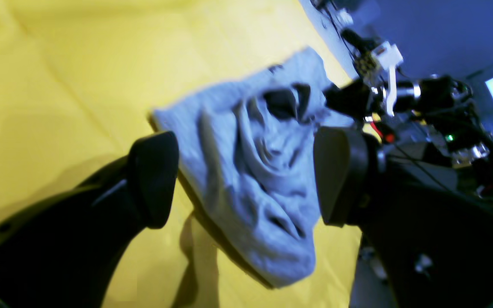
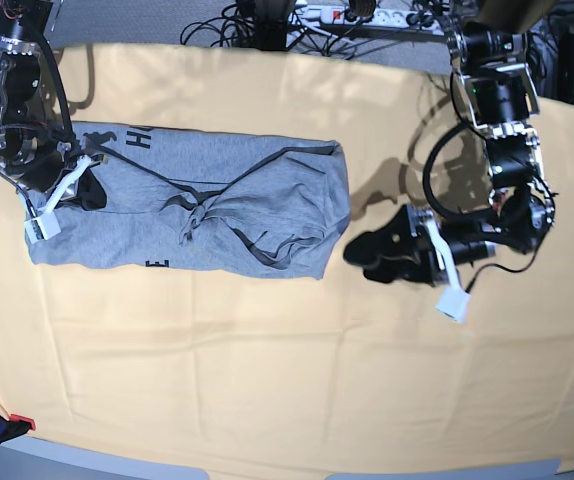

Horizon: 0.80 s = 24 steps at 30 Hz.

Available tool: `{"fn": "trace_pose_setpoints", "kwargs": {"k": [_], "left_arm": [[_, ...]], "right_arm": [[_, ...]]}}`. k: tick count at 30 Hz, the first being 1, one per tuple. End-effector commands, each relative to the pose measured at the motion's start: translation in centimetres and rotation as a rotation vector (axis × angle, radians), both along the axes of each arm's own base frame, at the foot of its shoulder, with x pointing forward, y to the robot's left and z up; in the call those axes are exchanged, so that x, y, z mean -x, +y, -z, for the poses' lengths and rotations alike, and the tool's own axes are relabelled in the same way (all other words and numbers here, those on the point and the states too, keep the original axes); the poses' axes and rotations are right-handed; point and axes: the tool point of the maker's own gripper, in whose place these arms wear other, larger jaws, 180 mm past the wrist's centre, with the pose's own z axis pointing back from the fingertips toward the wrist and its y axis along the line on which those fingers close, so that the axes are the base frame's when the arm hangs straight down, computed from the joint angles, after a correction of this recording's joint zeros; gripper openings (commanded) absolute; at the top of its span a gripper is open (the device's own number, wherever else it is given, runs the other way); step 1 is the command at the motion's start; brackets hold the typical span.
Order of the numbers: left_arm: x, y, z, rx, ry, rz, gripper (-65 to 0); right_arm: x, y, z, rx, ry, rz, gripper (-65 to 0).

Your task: Layout the t-shirt on the table in an organized manner, then fold the t-shirt properly

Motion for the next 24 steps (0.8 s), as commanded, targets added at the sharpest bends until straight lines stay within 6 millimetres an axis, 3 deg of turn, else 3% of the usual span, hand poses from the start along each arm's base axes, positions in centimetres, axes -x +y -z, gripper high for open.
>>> {"fn": "trace_pose_setpoints", "kwargs": {"k": [1,7,11,15,24], "left_arm": [[-0.8,0.0,-1.9,0.031,-0.06,-0.003,-15.8],[0.6,-2.7,-1.5,0.04,-0.066,0.106,-15.8],[1.9,-4.6,0.5,-0.044,-0.03,0.191,-15.8],[2.3,-4.9,2.4,-0.142,-0.011,0.214,-15.8],[1.2,-6.1,0.9,-0.056,-0.055,0.159,-15.8]], "right_arm": [[-0.7,-0.4,-1.1,0.01,-0.037,-0.006,-65.0],[-0.7,-0.4,-1.1,0.01,-0.037,-0.006,-65.0],[-0.7,-0.4,-1.1,0.01,-0.037,-0.006,-65.0],[-0.7,-0.4,-1.1,0.011,-0.036,-0.006,-65.0],[-0.7,-0.4,-1.1,0.011,-0.037,-0.006,-65.0]]}}
